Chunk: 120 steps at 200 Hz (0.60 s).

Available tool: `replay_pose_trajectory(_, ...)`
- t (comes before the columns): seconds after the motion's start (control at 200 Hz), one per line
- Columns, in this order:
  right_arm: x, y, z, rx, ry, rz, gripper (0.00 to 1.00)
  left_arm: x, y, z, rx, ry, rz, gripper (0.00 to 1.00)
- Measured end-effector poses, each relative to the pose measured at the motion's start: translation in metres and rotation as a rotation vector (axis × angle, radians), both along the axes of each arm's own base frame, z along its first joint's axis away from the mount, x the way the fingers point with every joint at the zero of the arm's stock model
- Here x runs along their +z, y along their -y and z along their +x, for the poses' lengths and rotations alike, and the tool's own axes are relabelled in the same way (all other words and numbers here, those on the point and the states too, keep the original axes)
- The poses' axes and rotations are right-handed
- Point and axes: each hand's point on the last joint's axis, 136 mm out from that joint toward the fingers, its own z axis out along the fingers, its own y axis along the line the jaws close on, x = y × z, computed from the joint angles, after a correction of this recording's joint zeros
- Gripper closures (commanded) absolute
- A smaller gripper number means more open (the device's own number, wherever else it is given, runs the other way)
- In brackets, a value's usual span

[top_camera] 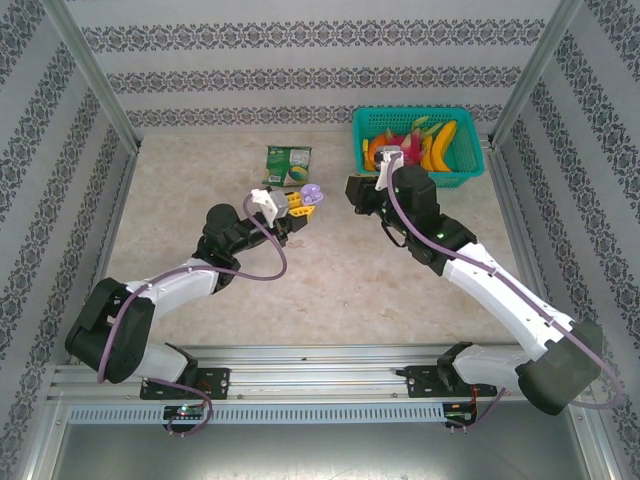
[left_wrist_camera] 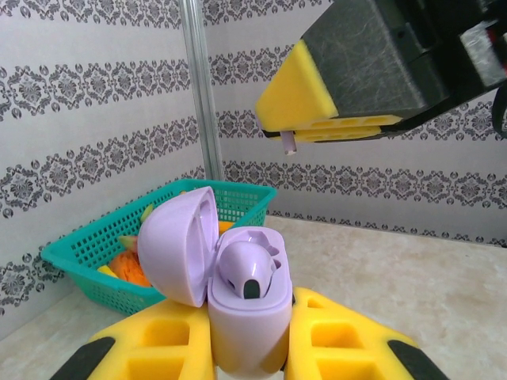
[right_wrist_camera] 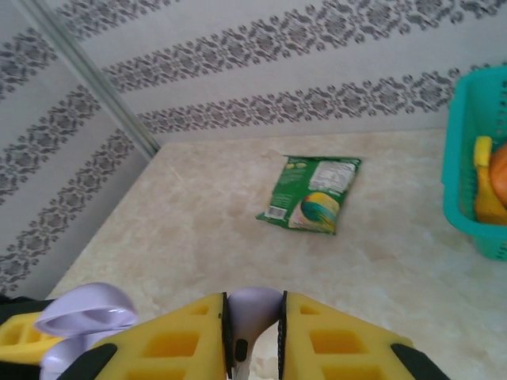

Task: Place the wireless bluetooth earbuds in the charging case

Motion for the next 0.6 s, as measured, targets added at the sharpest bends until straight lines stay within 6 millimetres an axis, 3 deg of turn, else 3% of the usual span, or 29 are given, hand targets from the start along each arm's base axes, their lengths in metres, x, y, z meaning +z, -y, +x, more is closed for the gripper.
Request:
replay_pose_trajectory(0.32, 0.016, -0.02, -0.01, 0.1, 0.072, 0.016, 0.78, -0.003, 0.013, 0.005, -0.029, -0.028, -0.003, 1.0)
replay_pose_trajectory(0.6, 0.017, -0.036, -0.018, 0.149, 0.091, 0.008, 0.79, 0.005, 0.016, 0.007, -0.036, -0.02, -0.017, 1.0)
